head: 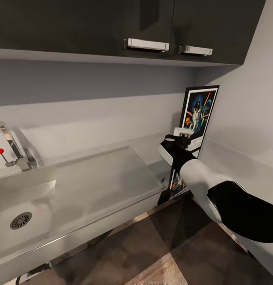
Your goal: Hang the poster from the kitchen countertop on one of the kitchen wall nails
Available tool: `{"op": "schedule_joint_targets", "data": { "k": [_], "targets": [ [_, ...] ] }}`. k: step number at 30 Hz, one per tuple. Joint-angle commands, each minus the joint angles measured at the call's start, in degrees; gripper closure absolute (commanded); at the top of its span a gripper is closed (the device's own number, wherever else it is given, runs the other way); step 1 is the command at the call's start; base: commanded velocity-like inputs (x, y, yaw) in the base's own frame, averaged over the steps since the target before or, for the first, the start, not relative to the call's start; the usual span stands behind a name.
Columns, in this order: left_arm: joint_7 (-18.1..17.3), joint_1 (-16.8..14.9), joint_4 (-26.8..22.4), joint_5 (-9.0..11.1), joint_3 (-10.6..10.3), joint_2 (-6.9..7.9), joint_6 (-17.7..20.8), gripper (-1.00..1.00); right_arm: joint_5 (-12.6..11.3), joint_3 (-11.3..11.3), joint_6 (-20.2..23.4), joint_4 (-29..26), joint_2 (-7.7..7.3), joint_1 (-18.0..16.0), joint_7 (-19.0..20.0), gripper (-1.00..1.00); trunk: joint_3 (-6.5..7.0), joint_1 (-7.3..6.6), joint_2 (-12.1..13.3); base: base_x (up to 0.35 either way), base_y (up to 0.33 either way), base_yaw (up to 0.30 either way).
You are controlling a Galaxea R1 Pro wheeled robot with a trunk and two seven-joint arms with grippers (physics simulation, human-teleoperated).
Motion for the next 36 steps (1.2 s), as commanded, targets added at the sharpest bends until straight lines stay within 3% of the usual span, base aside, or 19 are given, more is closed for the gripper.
{"op": "schedule_joint_targets", "data": {
  "k": [1, 36],
  "targets": [
    [-0.42, 0.01, -0.02, 0.58, 0.14, -0.01, 0.13, -1.00, -0.22, 0.48, 0.60, 0.01, -0.12, -0.20, -0.36, -1.00, -0.14, 0.00, -0.03, 0.000, 0.000, 0.000],
    [-0.40, 0.01, -0.02, 0.58, 0.14, -0.01, 0.13, -1.00, -1.62, 0.48, 0.46, 1.31, -0.29, -0.71, -0.27, -1.00, -3.25, 0.00, -0.03, 0.000, 0.000, 0.000]
  ]
}}
